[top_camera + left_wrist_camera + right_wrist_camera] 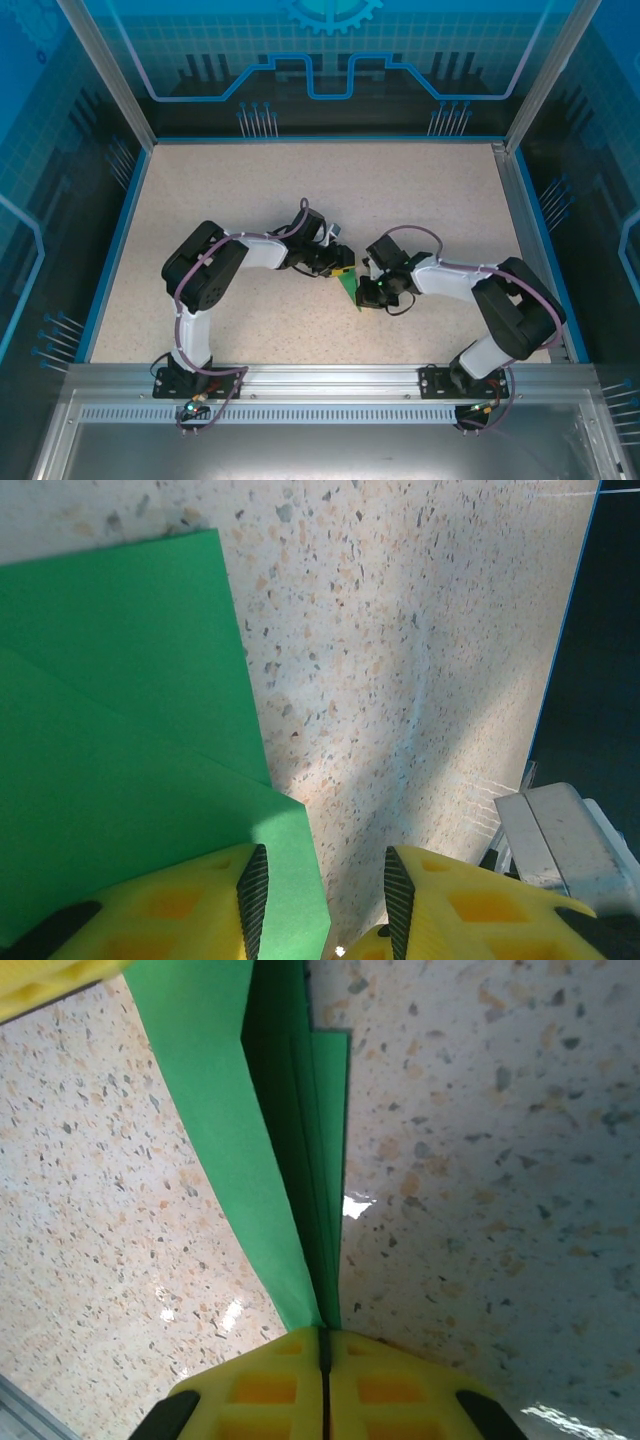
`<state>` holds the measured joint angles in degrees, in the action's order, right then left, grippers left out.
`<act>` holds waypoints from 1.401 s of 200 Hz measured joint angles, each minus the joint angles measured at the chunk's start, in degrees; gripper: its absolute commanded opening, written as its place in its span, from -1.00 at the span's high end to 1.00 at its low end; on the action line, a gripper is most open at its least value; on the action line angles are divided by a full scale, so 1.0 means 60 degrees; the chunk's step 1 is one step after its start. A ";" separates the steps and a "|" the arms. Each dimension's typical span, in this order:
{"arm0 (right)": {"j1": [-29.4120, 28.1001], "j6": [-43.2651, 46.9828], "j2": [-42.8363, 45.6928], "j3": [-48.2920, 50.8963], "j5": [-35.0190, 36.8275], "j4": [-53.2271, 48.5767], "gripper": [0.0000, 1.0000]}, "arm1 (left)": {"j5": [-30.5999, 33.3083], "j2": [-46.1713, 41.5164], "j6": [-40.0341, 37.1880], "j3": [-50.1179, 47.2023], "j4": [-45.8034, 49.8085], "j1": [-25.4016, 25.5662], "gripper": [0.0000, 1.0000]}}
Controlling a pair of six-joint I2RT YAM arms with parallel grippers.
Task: Fold a paper plane with a square sheet of paper (pick it up from the middle)
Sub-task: Fold the wing for the fifth time at the center of the table.
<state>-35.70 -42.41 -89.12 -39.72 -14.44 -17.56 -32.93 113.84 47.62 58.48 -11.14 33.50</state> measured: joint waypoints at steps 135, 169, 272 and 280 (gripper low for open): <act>-0.0885 -0.0178 -0.0007 -0.0648 0.1836 -0.1319 0.75 | -0.0178 0.0073 -0.0004 0.0055 0.0022 0.0036 0.20; -0.0885 -0.0240 0.0135 -0.0488 0.1803 -0.1213 0.66 | -0.0211 0.0080 -0.0004 0.0055 0.0018 0.0036 0.20; -0.0204 -0.0270 0.2761 0.0648 0.0874 -0.1730 0.67 | -0.0240 0.0080 -0.0025 0.0062 0.0022 0.0036 0.20; -0.0153 -0.0244 0.2889 0.0648 0.0623 -0.1494 0.71 | -0.0240 0.0080 -0.0025 0.0062 0.0022 0.0036 0.20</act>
<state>-36.62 -43.88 -71.79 -35.83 -10.70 -26.52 -34.37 114.32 47.46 58.85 -11.00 33.71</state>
